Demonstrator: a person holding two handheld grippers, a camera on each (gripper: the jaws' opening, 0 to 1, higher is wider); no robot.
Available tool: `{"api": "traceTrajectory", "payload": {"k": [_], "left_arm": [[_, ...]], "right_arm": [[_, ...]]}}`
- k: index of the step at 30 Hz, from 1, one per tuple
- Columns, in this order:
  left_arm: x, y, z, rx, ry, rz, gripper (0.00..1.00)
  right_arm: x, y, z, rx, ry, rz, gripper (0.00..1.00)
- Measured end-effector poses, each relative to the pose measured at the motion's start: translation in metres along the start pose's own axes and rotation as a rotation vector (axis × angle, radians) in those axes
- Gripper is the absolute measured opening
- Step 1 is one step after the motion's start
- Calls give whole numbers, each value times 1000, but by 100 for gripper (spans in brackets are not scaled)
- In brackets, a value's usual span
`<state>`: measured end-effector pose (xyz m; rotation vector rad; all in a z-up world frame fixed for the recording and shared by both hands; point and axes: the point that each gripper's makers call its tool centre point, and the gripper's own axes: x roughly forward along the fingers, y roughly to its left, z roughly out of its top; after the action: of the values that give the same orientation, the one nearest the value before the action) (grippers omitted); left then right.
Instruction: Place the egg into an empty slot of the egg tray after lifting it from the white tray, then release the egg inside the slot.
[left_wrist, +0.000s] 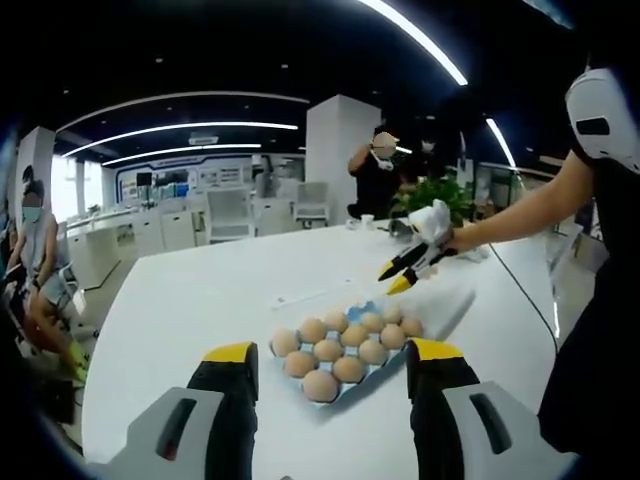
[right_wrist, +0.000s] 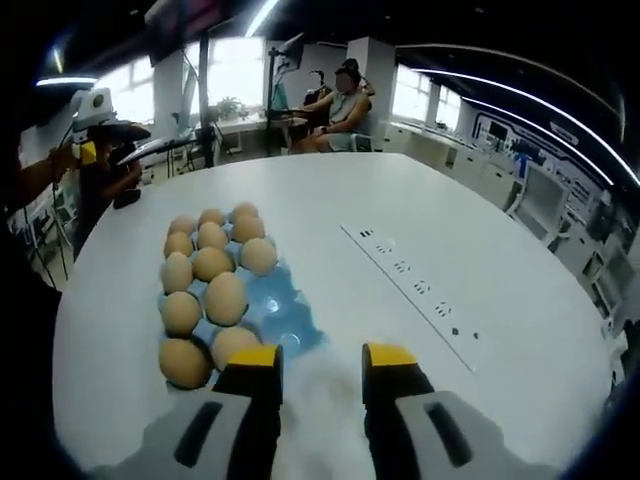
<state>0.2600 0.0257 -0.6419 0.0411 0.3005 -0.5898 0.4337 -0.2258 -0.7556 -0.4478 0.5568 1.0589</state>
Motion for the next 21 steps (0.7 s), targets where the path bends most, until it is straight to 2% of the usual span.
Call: {"api": "traceTrajectory", "payload": {"k": [8,21], "left_arm": [[3,-3,1,3,1,-10,60],[6,-6,0,5,6,-20,60]], "right_arm": [[-16,-15,-17,33,12,-46,32],[-42,-28,-43,69,40,-105,32]]}}
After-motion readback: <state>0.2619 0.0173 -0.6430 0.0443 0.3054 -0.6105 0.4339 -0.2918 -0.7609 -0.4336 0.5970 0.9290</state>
